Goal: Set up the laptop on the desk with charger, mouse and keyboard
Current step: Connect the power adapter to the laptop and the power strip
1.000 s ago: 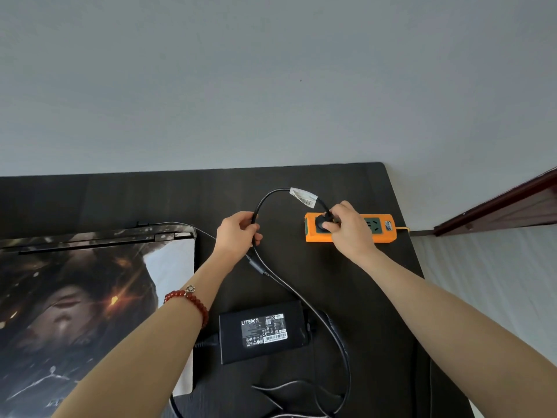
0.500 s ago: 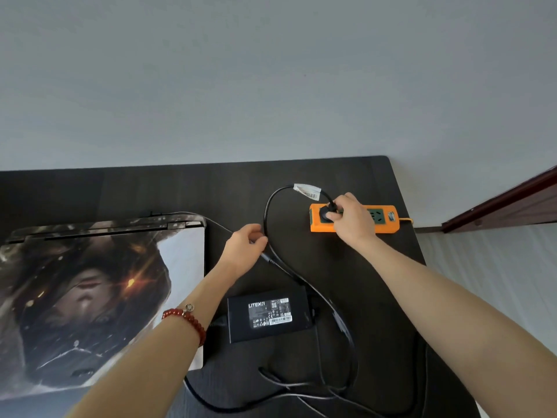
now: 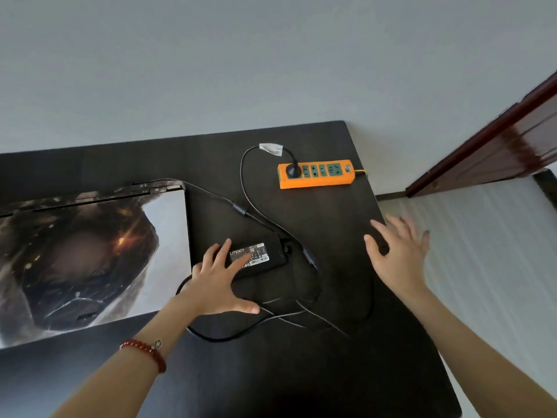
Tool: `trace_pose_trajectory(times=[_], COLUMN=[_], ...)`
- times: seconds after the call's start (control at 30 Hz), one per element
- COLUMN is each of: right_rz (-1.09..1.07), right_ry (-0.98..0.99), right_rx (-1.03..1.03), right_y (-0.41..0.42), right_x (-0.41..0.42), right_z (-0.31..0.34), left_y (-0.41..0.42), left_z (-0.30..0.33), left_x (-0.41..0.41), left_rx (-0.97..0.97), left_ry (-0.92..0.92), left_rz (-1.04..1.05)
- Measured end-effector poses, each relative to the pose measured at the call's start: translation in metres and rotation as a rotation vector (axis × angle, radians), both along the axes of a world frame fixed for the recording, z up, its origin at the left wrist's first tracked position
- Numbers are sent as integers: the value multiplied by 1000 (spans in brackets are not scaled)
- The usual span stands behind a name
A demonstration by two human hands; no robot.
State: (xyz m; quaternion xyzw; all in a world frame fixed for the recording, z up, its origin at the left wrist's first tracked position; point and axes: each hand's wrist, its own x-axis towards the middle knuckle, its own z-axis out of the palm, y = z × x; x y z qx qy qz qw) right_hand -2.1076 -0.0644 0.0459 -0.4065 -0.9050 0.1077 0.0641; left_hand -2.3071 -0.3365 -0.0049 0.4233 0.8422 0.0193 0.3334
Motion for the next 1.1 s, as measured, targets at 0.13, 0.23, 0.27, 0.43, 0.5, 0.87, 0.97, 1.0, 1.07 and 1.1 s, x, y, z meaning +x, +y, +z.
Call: trace_pose_trajectory(times=[0.13,0.23,0.27,0.43,0.5,0.87,0.97,1.0,1.07,1.1], right_rz=[-494,-581,-567,-511,-360,-18,-88,-129,-176,-169], right_ry=[-102,-11,10,96,-44,-229,-144,-117,-54,-17], right_rx=[-369,-640,-675,-920,-906,-518,-707,-786,-887,-898], right_y=[-12,-33,-40,-70,-79,-75,-66,-66,-69,-72], right_x=[31,34,29,-18,-32,-40,-47,-50,-57,-63], right_z=[-34,-55,-58,-47,-43,-57,-55,-54,-51,-48], left_y=[-1,-3,-3,-2,-2,-3,-3,-2,-2,-2], left_z=[-2,-6,-8,-16,-17,-14,-8,-6,-1,3], left_x=[24,51,61,85,86,43,25,20,9,5], left_rx=[52,34,23,7,-7,35,98,117,141,155], left_ry=[-94,-111,-81,96,154,70,-23,-23,-3,6], left_rz=[171,123,68,13,80,334,378,377,361,363])
